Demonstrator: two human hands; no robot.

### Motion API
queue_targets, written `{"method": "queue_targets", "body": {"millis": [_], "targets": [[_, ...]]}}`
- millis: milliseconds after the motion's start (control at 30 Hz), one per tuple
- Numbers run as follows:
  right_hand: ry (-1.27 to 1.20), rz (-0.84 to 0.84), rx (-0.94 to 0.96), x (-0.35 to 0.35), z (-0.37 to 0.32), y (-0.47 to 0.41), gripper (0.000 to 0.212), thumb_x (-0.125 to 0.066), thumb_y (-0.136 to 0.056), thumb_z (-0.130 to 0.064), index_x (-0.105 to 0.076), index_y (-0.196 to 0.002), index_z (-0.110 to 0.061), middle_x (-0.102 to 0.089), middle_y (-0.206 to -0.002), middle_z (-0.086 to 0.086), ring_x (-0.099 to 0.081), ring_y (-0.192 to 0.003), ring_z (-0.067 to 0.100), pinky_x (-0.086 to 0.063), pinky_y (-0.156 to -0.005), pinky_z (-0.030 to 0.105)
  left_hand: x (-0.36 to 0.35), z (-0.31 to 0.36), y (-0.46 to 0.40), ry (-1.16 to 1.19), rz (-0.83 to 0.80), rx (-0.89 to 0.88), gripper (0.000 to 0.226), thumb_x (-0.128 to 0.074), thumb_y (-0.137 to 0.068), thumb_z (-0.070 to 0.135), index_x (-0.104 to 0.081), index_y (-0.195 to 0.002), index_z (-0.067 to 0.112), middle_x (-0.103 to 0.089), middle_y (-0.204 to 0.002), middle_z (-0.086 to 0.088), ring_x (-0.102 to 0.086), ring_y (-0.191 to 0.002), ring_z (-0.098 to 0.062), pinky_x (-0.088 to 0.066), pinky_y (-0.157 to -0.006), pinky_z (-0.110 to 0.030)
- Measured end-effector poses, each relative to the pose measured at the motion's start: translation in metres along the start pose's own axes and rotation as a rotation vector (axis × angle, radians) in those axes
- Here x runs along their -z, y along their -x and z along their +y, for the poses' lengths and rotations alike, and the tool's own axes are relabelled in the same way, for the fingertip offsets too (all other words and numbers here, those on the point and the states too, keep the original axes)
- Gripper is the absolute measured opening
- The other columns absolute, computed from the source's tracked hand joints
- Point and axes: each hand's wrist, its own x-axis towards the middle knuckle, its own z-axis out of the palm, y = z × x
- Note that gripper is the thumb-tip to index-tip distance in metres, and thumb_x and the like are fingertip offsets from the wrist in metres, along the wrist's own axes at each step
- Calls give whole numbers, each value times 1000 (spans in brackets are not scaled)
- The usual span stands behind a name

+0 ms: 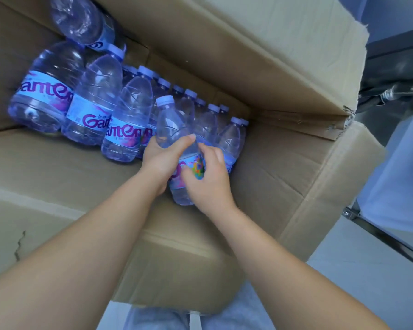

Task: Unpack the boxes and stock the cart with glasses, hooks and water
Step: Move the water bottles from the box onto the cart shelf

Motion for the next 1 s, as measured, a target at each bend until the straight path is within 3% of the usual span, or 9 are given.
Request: {"method": "queue_targets", "body": {"millis": [67, 167, 267, 400, 633, 800, 1000], "targets": [[20, 27, -51, 8, 11, -19, 52, -56, -82, -25, -50, -128, -2, -47, -126, 13, -41, -122, 23, -27, -100, 17, 5, 5, -7, -54, 73, -85, 62, -83, -59, 41, -54, -108, 17, -66, -105, 0, -65, -87, -16, -54, -80, -32], [199, 89, -346, 5, 47, -55, 53, -60, -87, -27, -42, -129, -1, -41, -132, 19, -37, -126, 33, -27, -104, 30, 6, 18, -16, -332, 144, -267, 55, -81, -64, 43, -50, -106, 24, -62, -102, 10, -61, -100, -15, -48, -91, -31], [222, 82, -588, -13, 76, -75, 71, -63, -86, -32, -25, -138, -2, -33, -140, 20, -39, -127, 36, -34, -101, 35, 3, 24, -20, -601, 112, -443, 62, -80, -65, 44, -47, -112, 21, -58, -101, 8, -56, -97, -14, -43, -82, -26], [69, 174, -684, -29, 95, -95, 87, -70, -82, -27, -12, -143, -6, -28, -142, 19, -39, -127, 36, -36, -101, 34, 6, 15, -22, -752, 41, -554, 62, -80, -64, 41, -41, -107, 20, -60, -108, 1, -57, -97, -20, -47, -81, -34], [34, 274, -657, -16, 80, -74, 72, -80, -69, -27, -39, -124, -5, -37, -133, 12, -42, -123, 31, -39, -97, 32, 17, 13, -5, -775, 71, -533, 66, -81, -63, 38, -38, -109, 18, -56, -106, 1, -49, -89, -19, -36, -72, -30], [-32, 269, -408, 11, 28, -10, 67, -80, -64, -19, -43, -118, -5, -40, -123, 10, -45, -115, 28, -41, -96, 33, 28, 29, 51, -744, 74, -529, 68, -82, -64, 36, -38, -111, 17, -53, -101, 5, -47, -88, -18, -36, -73, -29], [-168, 327, -159, 59, -28, 85, 65, -79, -63, -16, -42, -115, -10, -36, -108, -4, -47, -111, 20, -43, -93, 30, 42, 35, 143, -709, 97, -592, 81, -82, -65, 33, -35, -130, 19, -55, -121, 2, -52, -111, -23, -38, -82, -30]]}}
